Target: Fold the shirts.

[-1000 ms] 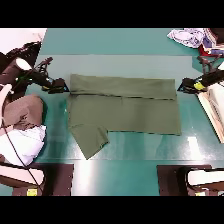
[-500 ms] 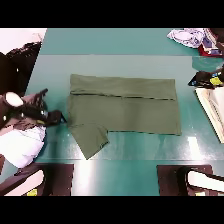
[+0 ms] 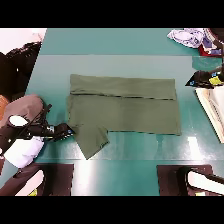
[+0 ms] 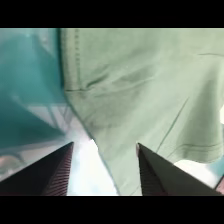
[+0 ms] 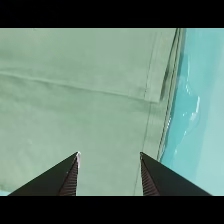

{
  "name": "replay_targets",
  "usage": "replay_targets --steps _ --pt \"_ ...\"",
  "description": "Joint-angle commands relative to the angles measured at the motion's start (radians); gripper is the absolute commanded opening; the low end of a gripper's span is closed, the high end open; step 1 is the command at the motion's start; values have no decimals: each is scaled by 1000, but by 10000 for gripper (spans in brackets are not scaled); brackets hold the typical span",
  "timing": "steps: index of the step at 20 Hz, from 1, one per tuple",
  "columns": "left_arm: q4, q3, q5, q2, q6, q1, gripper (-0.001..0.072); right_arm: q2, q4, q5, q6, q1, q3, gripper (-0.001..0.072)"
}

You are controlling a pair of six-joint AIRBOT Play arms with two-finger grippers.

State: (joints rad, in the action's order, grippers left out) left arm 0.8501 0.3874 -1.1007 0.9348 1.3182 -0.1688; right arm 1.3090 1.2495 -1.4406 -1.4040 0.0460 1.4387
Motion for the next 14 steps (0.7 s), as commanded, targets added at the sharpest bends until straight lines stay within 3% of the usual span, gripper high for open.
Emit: replay_targets --steps 1,5,6,7,14 --pt "-29 -23 51 -4 -16 42 479 -2 0 -22 -1 -2 0 438" --pt "-43 -23 179 -4 39 204 463 -3 -1 -48 -1 12 -13 437" --pt "-48 -23 198 -4 63 215 218 -13 0 -52 -2 25 -43 437" --pt "-58 -21 203 -4 62 215 38 -34 0 -51 -1 45 -98 437" --pt "-53 101 111 -4 11 215 24 -231 0 0 1 359 -649 439"
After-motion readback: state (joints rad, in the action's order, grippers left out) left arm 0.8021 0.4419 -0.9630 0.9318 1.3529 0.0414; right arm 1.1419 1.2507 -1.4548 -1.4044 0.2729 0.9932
